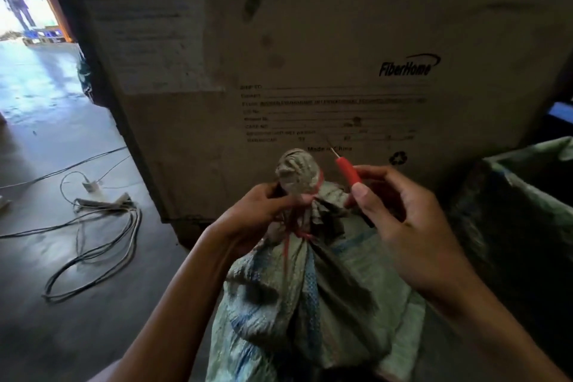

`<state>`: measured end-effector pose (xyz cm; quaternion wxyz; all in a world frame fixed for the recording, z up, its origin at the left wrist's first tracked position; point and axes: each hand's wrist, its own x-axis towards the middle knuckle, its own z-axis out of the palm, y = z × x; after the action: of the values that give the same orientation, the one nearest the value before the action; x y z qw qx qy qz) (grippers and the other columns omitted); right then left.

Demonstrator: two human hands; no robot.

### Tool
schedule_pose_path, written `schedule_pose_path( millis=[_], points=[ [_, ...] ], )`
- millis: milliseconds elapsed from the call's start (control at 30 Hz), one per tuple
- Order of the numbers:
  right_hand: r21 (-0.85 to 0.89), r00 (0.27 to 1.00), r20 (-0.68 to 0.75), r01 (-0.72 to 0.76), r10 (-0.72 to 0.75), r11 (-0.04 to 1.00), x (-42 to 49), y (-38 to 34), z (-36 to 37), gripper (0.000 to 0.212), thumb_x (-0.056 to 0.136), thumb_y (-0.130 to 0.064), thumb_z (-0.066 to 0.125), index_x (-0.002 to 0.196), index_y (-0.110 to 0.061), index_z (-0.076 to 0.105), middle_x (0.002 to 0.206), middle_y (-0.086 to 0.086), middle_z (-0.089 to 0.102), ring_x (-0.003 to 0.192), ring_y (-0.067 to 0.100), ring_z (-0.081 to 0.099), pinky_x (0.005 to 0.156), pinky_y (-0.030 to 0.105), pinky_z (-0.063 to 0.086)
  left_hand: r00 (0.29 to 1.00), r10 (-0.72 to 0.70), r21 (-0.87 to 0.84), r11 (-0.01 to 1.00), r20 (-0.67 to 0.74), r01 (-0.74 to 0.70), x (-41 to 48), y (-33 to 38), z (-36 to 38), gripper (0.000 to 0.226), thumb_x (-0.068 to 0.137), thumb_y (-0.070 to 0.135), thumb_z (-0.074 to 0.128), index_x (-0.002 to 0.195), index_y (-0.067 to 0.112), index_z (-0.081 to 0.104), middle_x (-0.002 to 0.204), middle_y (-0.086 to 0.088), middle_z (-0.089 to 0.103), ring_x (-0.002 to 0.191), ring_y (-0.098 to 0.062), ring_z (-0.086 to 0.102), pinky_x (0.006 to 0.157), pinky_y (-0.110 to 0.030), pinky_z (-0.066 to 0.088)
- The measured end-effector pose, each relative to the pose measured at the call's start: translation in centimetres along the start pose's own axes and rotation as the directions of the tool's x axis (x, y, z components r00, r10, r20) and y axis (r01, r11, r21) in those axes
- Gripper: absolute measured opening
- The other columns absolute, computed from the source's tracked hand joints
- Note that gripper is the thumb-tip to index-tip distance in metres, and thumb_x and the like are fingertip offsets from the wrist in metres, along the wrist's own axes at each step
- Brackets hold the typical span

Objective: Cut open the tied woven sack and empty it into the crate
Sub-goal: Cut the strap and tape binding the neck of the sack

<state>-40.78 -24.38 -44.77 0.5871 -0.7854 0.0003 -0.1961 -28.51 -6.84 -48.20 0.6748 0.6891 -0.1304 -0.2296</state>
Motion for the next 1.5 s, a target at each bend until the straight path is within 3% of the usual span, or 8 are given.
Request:
schedule_pose_path(
  millis=[100,233,767,867,967,1100,1233,1500],
  points=[
    [-0.061,0.999,0.024,0.043,-0.041,0.997,-0.1,-0.1,0.1,0.019,0.093,-0.039,0.055,0.111,-0.039,0.064,0.097,-0.018,0.071,0.095,-0.005,0.066,0.075,0.013,0.051,0.989,0.144,0.282,0.950,-0.016,-0.134,-0.7,-0.3,-0.6,0.030,0.078,0.023,0.086,0.104,0.010,0.080,0.098,-0.001,0.082,0.093,-0.013,0.077,0.077,-0.021,0.057],
    [-0.147,0.994,0.050,0.105,-0.098,0.984,-0.5,-0.1,0.4,0.022,0.093,-0.041,0.055,0.114,-0.040,0.062,0.103,-0.029,0.066,0.098,-0.011,0.062,0.072,0.001,0.045,0.946,0.284,0.279,0.931,-0.155,-0.234,-0.4,-1.4,0.0,0.052,0.068,0.053,0.088,0.108,0.020,0.076,0.106,-0.002,0.080,0.102,-0.019,0.076,0.093,-0.045,0.059],
    [-0.316,0.943,0.056,0.328,-0.328,0.890,-2.2,-0.5,0.4,0.029,0.094,-0.038,0.053,0.122,-0.031,0.057,0.098,-0.026,0.061,0.088,-0.008,0.063,0.065,-0.002,0.043,0.914,0.032,0.042,0.999,-0.405,-0.016,-0.1,-2.2,0.9,0.059,0.067,0.071,0.074,0.095,0.019,0.080,0.087,0.000,0.082,0.086,-0.017,0.078,0.088,-0.038,0.059],
    [-0.358,0.933,0.141,0.360,-0.331,0.862,-2.8,-0.6,0.8,0.031,0.094,-0.042,0.052,0.124,-0.036,0.054,0.107,-0.032,0.058,0.098,-0.013,0.059,0.073,-0.002,0.043,0.945,-0.029,-0.082,0.997,-0.326,0.003,0.0,-2.1,0.9,0.055,0.076,0.057,0.074,0.103,0.010,0.076,0.090,-0.006,0.081,0.079,-0.015,0.076,0.075,-0.027,0.061],
    [-0.415,0.928,0.204,0.369,-0.310,0.831,-3.0,-0.3,1.2,0.036,0.094,-0.048,0.050,0.128,-0.037,0.051,0.110,-0.032,0.054,0.104,-0.014,0.056,0.080,0.002,0.045,0.986,-0.075,-0.326,0.945,-0.147,0.023,-0.2,-2.1,1.0,0.055,0.074,0.049,0.081,0.110,0.009,0.069,0.102,-0.017,0.070,0.096,-0.031,0.065,0.104,-0.051,0.050],
    [-0.455,0.937,0.186,0.350,-0.297,0.819,-2.9,-0.1,1.3,0.034,0.094,-0.048,0.049,0.126,-0.036,0.053,0.109,-0.027,0.057,0.103,-0.011,0.056,0.080,0.004,0.047,0.997,0.013,-0.483,0.874,-0.076,-0.048,-0.9,-1.4,0.9,0.049,0.090,0.050,0.058,0.106,0.004,0.067,0.095,-0.015,0.072,0.083,-0.027,0.070,0.087,-0.039,0.057],
    [-0.482,0.949,0.135,0.314,-0.285,0.818,-2.6,0.3,1.1,0.034,0.095,-0.048,0.047,0.126,-0.035,0.052,0.105,-0.028,0.055,0.100,-0.012,0.056,0.077,0.004,0.046,0.995,0.026,-0.515,0.857,0.095,0.026,-1.5,-1.0,-0.5,0.066,0.075,0.051,0.064,0.120,0.003,0.058,0.107,-0.019,0.062,0.096,-0.032,0.055,0.090,-0.042,0.044],
    [-0.574,0.957,0.177,0.291,-0.231,0.765,-2.5,0.7,0.4,0.031,0.096,-0.045,0.052,0.125,-0.033,0.057,0.115,-0.018,0.063,0.100,0.003,0.061,0.079,0.033,0.057,0.997,-0.047,-0.242,0.970,-0.060,0.031,-1.2,-0.8,-1.2,0.055,0.097,0.054,0.054,0.125,0.009,0.066,0.112,-0.013,0.077,0.101,-0.027,0.072,0.101,-0.042,0.052]
  ],
)
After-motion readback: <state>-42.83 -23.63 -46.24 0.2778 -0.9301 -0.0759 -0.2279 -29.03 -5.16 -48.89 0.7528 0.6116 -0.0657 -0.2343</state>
